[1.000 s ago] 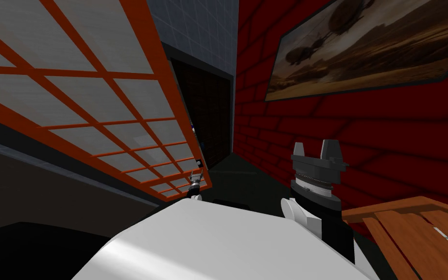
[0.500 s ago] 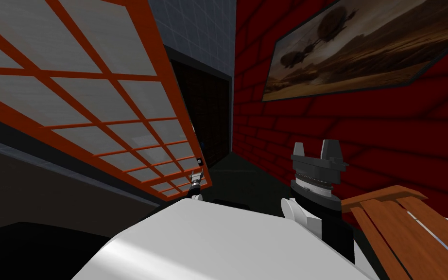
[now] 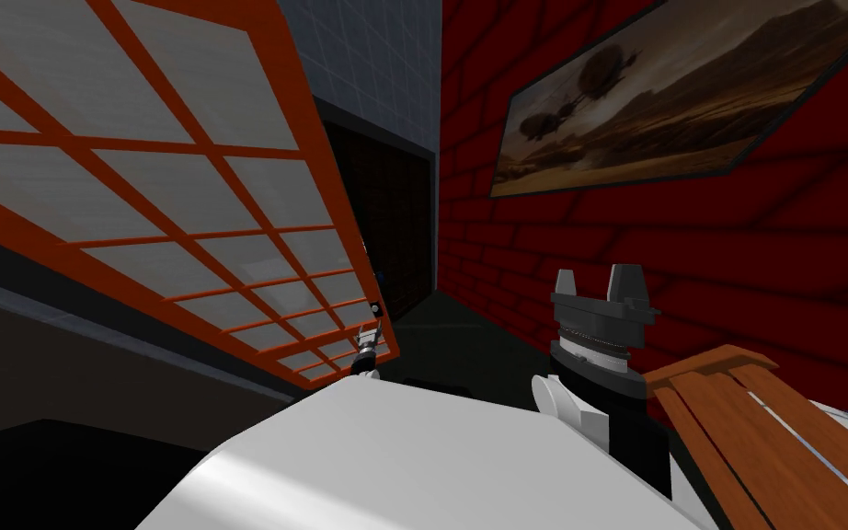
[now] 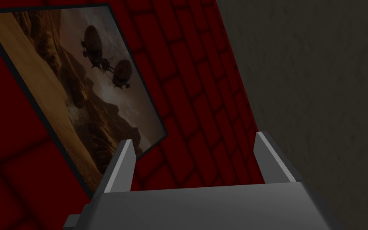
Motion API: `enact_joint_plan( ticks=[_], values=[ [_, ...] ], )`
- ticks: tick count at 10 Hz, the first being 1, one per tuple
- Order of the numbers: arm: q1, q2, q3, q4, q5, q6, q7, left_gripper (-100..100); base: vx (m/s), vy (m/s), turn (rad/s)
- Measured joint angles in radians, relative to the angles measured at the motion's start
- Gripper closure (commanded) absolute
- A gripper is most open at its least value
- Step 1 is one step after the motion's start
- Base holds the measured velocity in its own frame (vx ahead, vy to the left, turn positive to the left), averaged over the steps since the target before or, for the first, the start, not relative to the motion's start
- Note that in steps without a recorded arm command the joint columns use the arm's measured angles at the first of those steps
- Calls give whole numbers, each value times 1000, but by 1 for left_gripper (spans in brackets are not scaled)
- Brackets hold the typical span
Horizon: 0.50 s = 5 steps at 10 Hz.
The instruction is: Pull the door open
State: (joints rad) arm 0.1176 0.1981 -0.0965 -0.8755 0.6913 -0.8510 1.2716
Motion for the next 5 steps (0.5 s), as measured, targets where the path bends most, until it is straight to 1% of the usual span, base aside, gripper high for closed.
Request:
enact_joint_plan(
  ticks=[1,3,5],
  values=[
    [-8,12,-1,26,0,-11,20,-100,187,12,-64],
    [-5,47,3,56,6,-28,65,-100,195,33,-93],
    [16,80,9,57,14,-35,100,-100,184,-14,-71]
  ],
)
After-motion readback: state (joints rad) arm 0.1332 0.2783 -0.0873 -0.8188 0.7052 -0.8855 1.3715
